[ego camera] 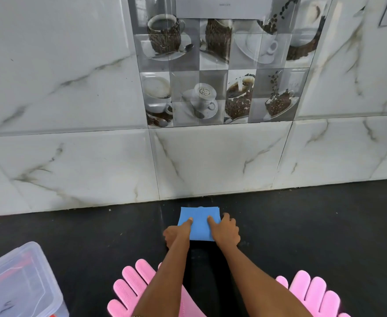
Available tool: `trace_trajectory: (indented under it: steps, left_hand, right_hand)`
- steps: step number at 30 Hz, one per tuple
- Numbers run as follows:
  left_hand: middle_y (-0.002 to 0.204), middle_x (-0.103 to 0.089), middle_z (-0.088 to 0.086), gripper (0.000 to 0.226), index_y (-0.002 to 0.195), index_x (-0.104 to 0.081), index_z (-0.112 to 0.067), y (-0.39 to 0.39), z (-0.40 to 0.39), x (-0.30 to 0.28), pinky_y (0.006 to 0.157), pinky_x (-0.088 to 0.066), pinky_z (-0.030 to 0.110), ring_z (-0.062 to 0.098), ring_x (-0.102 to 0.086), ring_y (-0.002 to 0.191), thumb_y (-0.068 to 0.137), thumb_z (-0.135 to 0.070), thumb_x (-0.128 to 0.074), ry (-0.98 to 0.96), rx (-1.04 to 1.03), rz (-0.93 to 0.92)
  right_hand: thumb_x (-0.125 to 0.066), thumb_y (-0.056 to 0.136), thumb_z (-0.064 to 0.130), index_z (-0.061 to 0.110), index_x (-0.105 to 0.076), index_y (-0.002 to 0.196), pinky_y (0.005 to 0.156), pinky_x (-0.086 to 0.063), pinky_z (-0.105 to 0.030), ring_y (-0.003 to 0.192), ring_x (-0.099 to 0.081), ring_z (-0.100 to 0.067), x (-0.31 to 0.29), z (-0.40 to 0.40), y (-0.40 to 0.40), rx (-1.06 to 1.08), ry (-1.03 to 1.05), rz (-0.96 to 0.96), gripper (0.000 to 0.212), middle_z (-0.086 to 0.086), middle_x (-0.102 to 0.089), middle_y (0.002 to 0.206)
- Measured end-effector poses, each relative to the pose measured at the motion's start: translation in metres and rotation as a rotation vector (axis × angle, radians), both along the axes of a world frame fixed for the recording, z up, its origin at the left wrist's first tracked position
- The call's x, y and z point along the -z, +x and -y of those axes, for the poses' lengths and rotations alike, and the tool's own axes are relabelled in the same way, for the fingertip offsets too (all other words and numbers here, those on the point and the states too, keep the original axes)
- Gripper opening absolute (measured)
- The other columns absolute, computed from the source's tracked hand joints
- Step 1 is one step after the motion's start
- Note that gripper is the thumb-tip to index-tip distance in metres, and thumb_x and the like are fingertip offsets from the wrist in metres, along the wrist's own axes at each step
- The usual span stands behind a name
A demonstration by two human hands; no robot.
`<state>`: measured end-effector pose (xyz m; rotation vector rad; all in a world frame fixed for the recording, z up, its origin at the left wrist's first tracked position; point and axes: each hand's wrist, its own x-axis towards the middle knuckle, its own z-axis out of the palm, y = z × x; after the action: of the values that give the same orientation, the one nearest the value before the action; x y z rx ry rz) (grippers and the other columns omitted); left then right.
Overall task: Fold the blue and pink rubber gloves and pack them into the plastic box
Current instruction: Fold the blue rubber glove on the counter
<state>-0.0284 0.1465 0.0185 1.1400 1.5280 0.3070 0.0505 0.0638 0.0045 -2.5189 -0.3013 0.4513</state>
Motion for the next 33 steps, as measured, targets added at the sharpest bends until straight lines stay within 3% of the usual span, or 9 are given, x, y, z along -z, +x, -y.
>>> trace_trajectory:
  steps: [4,7,11,15,20,23,25,28,33]
  left_hand:
    - [0.115,-0.06,0.022,0.075,0.122,-0.053,0.007,0.004,0.006,0.004,0.09,-0.054,0.045,0.038,-0.063,0.103,0.071,-0.041,-0.081,-0.072,-0.122,0.132]
    - [0.122,-0.058,0.021,0.072,0.128,-0.049,-0.003,0.007,0.012,0.006,0.091,-0.048,0.044,0.038,-0.058,0.109,0.074,-0.044,-0.077,0.027,-0.181,0.142]
    - [0.106,-0.06,0.011,0.045,0.102,-0.045,-0.016,0.019,0.025,0.004,0.078,-0.05,0.037,0.028,-0.057,0.087,0.076,-0.03,-0.078,0.089,-0.251,0.388]
    - [0.104,-0.053,0.007,0.063,0.117,-0.041,-0.011,0.039,0.043,0.0,0.079,-0.051,0.038,0.026,-0.057,0.088,0.072,-0.02,-0.083,-0.043,-0.288,0.61]
    - [0.106,-0.058,0.011,0.058,0.116,-0.042,-0.009,0.073,0.083,0.004,0.076,-0.054,0.04,0.027,-0.062,0.086,0.075,-0.017,-0.081,-0.118,-0.153,0.698]
    - [0.105,-0.06,0.011,0.051,0.118,-0.044,-0.008,0.092,0.106,0.002,0.074,-0.053,0.039,0.024,-0.062,0.08,0.08,-0.021,-0.076,-0.155,-0.029,0.687]
    - [0.107,-0.061,0.011,0.05,0.123,-0.045,-0.006,0.104,0.116,-0.001,0.074,-0.053,0.038,0.025,-0.062,0.083,0.084,-0.023,-0.073,-0.119,0.043,0.661]
    - [0.119,-0.062,0.017,0.048,0.126,-0.047,-0.001,0.121,0.122,-0.006,0.084,-0.055,0.042,0.032,-0.064,0.099,0.088,-0.022,-0.068,-0.03,0.125,0.629]
    - [0.131,-0.056,0.019,0.049,0.13,-0.043,0.0,0.137,0.123,-0.004,0.102,-0.047,0.045,0.034,-0.057,0.118,0.092,-0.026,-0.061,0.191,0.382,0.424]
  right_hand:
    - [-0.047,0.086,0.061,0.01,-0.042,0.135,0.094,-0.044,-0.038,0.117,-0.054,-0.029,-0.006,0.0,0.006,0.054,0.113,-0.197,0.071,-0.011,-0.053,0.131]
    - [-0.053,0.077,0.071,0.01,-0.044,0.133,0.091,-0.047,-0.037,0.112,-0.058,-0.027,-0.004,0.006,0.009,0.096,0.206,-0.334,0.083,-0.011,-0.056,0.128]
    - [-0.07,0.068,0.064,0.006,-0.047,0.132,0.091,-0.054,-0.039,0.101,-0.063,-0.026,-0.002,0.012,0.011,0.192,0.403,-0.497,0.089,-0.011,-0.06,0.121]
    - [-0.082,0.062,0.047,0.002,-0.057,0.12,0.082,-0.059,-0.039,0.087,-0.069,-0.027,-0.001,0.034,0.02,0.349,0.655,-0.613,0.077,-0.011,-0.068,0.102]
    - [-0.085,0.061,0.033,0.002,-0.063,0.109,0.069,-0.059,-0.037,0.084,-0.07,-0.032,-0.008,0.081,0.042,0.526,0.888,-0.644,0.061,-0.016,-0.071,0.096]
    - [-0.085,0.064,0.023,0.001,-0.058,0.115,0.077,-0.059,-0.046,0.091,-0.069,-0.037,-0.015,0.108,0.054,0.625,1.02,-0.623,0.062,-0.019,-0.069,0.103]
    - [-0.085,0.067,0.019,0.006,-0.047,0.118,0.079,-0.059,-0.049,0.094,-0.067,-0.037,-0.016,0.121,0.059,0.68,1.086,-0.552,0.065,-0.018,-0.064,0.106]
    - [-0.082,0.073,0.018,0.016,-0.04,0.119,0.071,-0.059,-0.042,0.093,-0.067,-0.035,-0.013,0.127,0.062,0.664,1.216,-0.458,0.062,-0.017,-0.061,0.106]
    - [-0.078,0.078,0.03,0.018,-0.049,0.116,0.077,-0.054,-0.034,0.09,-0.063,-0.024,0.002,0.129,0.063,0.726,1.046,-0.261,0.049,-0.01,-0.062,0.107]
